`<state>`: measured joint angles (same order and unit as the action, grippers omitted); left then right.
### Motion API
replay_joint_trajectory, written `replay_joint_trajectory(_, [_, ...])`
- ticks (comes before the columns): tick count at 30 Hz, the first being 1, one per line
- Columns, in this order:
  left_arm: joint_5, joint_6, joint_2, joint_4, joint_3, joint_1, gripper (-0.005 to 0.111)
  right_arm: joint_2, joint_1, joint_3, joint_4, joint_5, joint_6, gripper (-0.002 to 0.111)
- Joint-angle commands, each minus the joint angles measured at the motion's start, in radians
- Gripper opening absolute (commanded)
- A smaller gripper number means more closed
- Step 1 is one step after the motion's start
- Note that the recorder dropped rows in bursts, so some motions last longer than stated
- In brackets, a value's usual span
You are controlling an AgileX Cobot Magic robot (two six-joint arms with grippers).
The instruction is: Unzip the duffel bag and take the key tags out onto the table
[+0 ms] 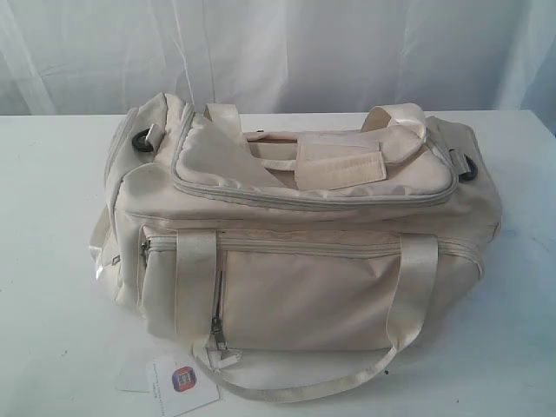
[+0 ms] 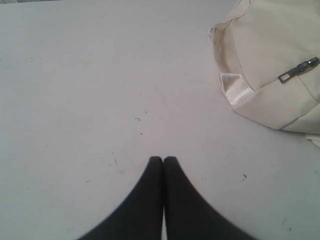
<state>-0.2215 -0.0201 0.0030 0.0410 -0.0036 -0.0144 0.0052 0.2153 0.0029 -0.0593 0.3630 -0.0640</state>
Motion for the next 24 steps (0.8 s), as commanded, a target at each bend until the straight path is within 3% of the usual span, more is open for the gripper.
replay_joint_trajectory(1, [0.001,-0.002,-0.003,0.010,0.004,-0.003,0.000,-0.005,-0.006,-0.003,0.007,-0.012,-0.008,0.000])
replay_joint_trajectory(16, [0.011,0.001,-0.003,0.010,0.004,-0.003,0.000,-0.005,-0.006,-0.003,0.007,-0.012,-0.008,0.000])
replay_joint_trajectory(24, [-0.069,0.001,-0.003,0.010,-0.202,-0.003,0.000,-0.005,-0.006,-0.003,0.007,-0.012,-0.008,0.000])
